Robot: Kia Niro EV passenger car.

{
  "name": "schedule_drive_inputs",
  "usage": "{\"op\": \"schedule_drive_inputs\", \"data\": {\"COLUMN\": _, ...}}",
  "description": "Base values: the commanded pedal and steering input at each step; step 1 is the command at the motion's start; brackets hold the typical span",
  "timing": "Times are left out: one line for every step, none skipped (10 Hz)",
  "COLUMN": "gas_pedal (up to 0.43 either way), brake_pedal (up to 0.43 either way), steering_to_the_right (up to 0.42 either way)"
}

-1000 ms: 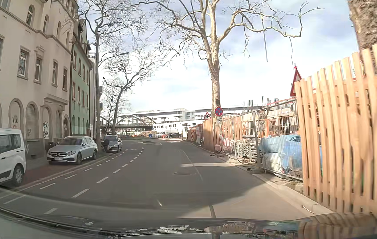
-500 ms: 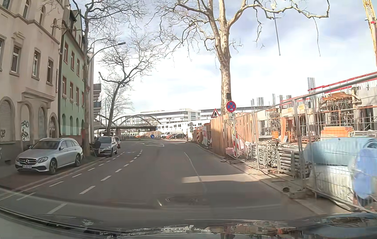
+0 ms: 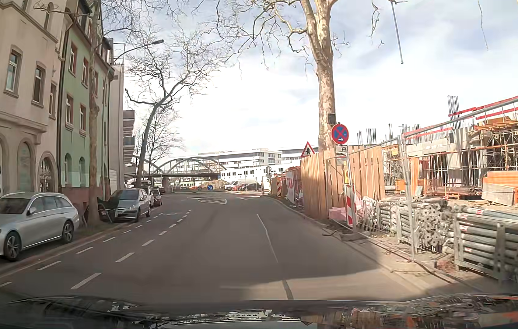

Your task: Follow the waypoints while adhering to traffic rules and regulations

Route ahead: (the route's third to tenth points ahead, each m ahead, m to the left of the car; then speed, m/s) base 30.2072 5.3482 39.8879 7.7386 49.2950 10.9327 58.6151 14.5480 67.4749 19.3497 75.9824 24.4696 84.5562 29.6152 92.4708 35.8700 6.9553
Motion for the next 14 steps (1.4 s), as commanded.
{"op": "schedule_drive_inputs", "data": {"gas_pedal": 0.059, "brake_pedal": 0.000, "steering_to_the_right": -0.022}}
{"op": "schedule_drive_inputs", "data": {"gas_pedal": 0.059, "brake_pedal": 0.000, "steering_to_the_right": -0.022}}
{"op": "schedule_drive_inputs", "data": {"gas_pedal": 0.059, "brake_pedal": 0.000, "steering_to_the_right": -0.022}}
{"op": "schedule_drive_inputs", "data": {"gas_pedal": 0.059, "brake_pedal": 0.000, "steering_to_the_right": -0.022}}
{"op": "schedule_drive_inputs", "data": {"gas_pedal": 0.059, "brake_pedal": 0.000, "steering_to_the_right": -0.022}}
{"op": "schedule_drive_inputs", "data": {"gas_pedal": 0.059, "brake_pedal": 0.000, "steering_to_the_right": -0.022}}
{"op": "schedule_drive_inputs", "data": {"gas_pedal": 0.059, "brake_pedal": 0.000, "steering_to_the_right": -0.023}}
{"op": "schedule_drive_inputs", "data": {"gas_pedal": 0.059, "brake_pedal": 0.000, "steering_to_the_right": -0.022}}
{"op": "schedule_drive_inputs", "data": {"gas_pedal": 0.059, "brake_pedal": 0.000, "steering_to_the_right": -0.022}}
{"op": "schedule_drive_inputs", "data": {"gas_pedal": 0.059, "brake_pedal": 0.000, "steering_to_the_right": -0.022}}
{"op": "schedule_drive_inputs", "data": {"gas_pedal": 0.059, "brake_pedal": 0.000, "steering_to_the_right": -0.022}}
{"op": "schedule_drive_inputs", "data": {"gas_pedal": 0.059, "brake_pedal": 0.000, "steering_to_the_right": -0.022}}
{"op": "schedule_drive_inputs", "data": {"gas_pedal": 0.059, "brake_pedal": 0.000, "steering_to_the_right": -0.022}}
{"op": "schedule_drive_inputs", "data": {"gas_pedal": 0.059, "brake_pedal": 0.000, "steering_to_the_right": -0.022}}
